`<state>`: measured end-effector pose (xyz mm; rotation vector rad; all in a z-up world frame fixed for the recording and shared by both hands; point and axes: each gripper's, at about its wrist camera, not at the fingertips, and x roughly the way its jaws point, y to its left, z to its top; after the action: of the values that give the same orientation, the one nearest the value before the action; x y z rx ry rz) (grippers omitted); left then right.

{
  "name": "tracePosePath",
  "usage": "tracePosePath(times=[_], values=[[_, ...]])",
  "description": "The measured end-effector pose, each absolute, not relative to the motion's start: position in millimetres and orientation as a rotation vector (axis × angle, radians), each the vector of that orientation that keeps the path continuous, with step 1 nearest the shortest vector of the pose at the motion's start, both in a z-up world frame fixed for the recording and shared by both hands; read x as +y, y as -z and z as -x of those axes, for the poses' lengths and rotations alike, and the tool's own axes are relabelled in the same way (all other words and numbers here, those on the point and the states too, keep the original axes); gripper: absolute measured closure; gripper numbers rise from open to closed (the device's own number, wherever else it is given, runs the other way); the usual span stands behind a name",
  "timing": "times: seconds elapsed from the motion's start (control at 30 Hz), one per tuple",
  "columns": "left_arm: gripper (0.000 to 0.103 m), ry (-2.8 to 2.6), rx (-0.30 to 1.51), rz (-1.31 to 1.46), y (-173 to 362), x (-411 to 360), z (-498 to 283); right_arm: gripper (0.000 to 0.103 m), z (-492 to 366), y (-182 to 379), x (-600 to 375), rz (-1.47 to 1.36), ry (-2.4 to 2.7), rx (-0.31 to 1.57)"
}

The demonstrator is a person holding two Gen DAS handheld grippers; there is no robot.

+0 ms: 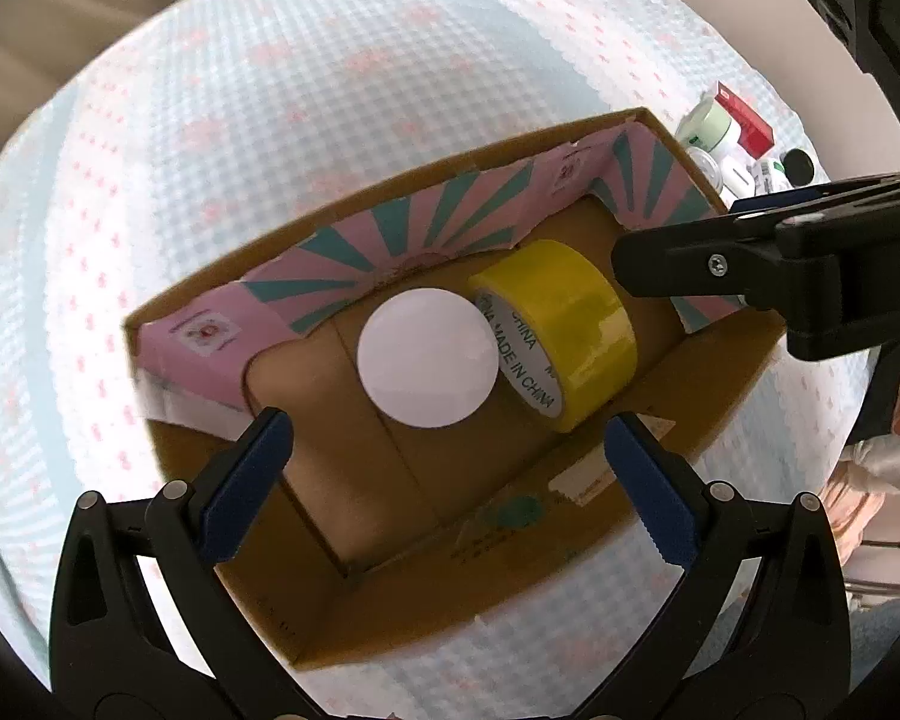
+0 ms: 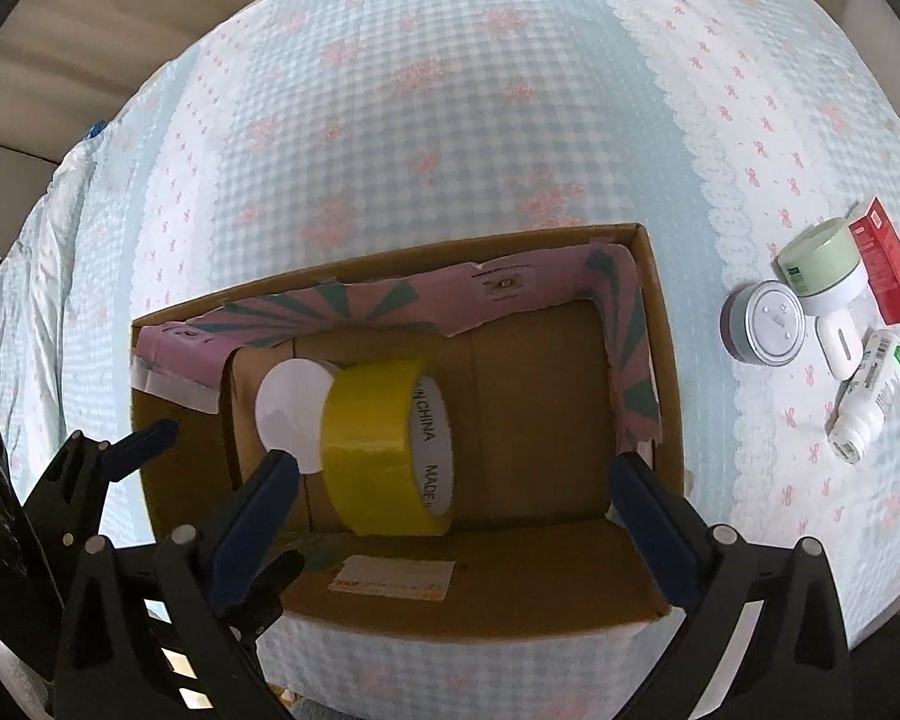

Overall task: Organize rigid objects
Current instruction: 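Open both tools and withdraw them from the box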

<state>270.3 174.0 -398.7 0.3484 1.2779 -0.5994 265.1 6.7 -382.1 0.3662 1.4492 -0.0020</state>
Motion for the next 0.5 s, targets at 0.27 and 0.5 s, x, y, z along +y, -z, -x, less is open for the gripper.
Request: tracePosePath(times=[0.27, 0.5], values=[[0.0, 0.527, 1.253, -0.345, 343, 184, -246, 0.0, -250, 336, 19, -0.322, -0.014, 1.387], [0.0, 0.471, 1.173, -0.324, 276, 200, -211, 0.0, -222, 268, 26, -0.221, 0.014, 1.345]])
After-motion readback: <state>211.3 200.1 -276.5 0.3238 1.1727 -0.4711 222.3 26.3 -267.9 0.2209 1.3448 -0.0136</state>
